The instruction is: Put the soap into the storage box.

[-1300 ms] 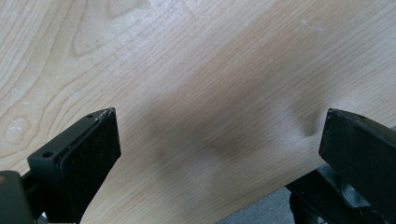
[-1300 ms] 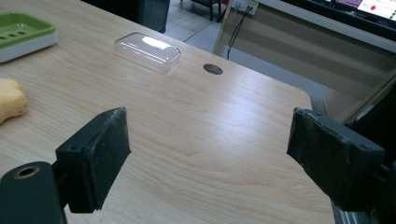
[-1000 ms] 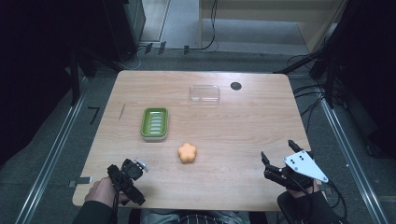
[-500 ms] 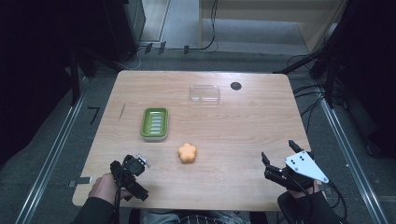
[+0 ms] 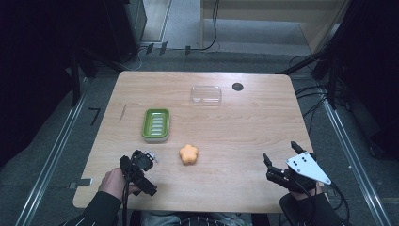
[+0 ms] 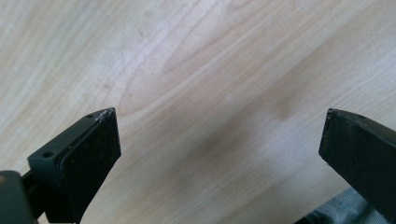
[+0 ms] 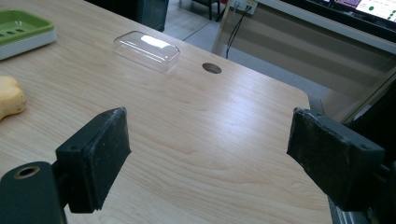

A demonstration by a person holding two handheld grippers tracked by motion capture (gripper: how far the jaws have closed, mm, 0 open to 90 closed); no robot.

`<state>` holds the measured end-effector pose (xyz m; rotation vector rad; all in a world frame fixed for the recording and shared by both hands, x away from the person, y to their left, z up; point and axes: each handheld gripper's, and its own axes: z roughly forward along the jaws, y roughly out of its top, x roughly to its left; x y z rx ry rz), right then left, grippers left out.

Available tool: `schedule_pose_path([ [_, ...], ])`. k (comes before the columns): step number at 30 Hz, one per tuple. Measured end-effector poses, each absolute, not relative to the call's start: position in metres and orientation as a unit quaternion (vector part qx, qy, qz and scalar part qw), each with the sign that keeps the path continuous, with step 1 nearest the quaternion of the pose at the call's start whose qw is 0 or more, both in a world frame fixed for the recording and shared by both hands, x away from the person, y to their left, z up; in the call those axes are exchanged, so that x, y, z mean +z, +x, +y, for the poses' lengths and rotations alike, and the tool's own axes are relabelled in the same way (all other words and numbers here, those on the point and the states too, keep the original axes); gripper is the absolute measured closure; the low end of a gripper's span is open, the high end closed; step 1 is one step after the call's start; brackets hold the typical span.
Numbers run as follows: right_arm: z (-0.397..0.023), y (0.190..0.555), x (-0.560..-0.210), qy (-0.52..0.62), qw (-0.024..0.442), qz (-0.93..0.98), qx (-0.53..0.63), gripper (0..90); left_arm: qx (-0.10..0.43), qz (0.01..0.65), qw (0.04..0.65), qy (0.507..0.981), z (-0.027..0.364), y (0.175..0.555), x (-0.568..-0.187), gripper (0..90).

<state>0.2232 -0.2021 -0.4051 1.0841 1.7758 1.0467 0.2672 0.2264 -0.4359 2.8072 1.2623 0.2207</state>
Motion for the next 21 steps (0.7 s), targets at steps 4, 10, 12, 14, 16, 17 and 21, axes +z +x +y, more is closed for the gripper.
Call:
schedule_pose_path([
  [4,-0.201,0.223,-0.405,0.426,0.396,0.701,0.413,13.4,0.073,0.408,0.031,0.91,0.223,0.271,-0.435,0.0],
  [10,-0.202,0.223,-0.405,0.426,0.395,0.701,0.413,13.3,0.071,0.402,0.034,0.912,0.217,0.274,-0.436,0.0],
  [12,-0.202,0.224,-0.405,0.426,0.395,0.701,0.413,13.4,0.072,0.4,0.035,0.913,0.214,0.277,-0.435,0.0],
  [14,-0.202,0.224,-0.405,0.427,0.395,0.701,0.413,13.4,0.072,0.397,0.037,0.914,0.211,0.279,-0.435,0.0],
  [16,-0.202,0.224,-0.405,0.427,0.394,0.701,0.413,13.3,0.072,0.396,0.035,0.915,0.21,0.28,-0.436,0.0],
  [17,-0.202,0.224,-0.405,0.426,0.395,0.701,0.413,13.3,0.072,0.395,0.034,0.915,0.209,0.281,-0.436,0.0],
  [21,-0.202,0.223,-0.405,0.427,0.394,0.701,0.413,13.3,0.071,0.39,0.035,0.918,0.203,0.285,-0.437,0.0],
])
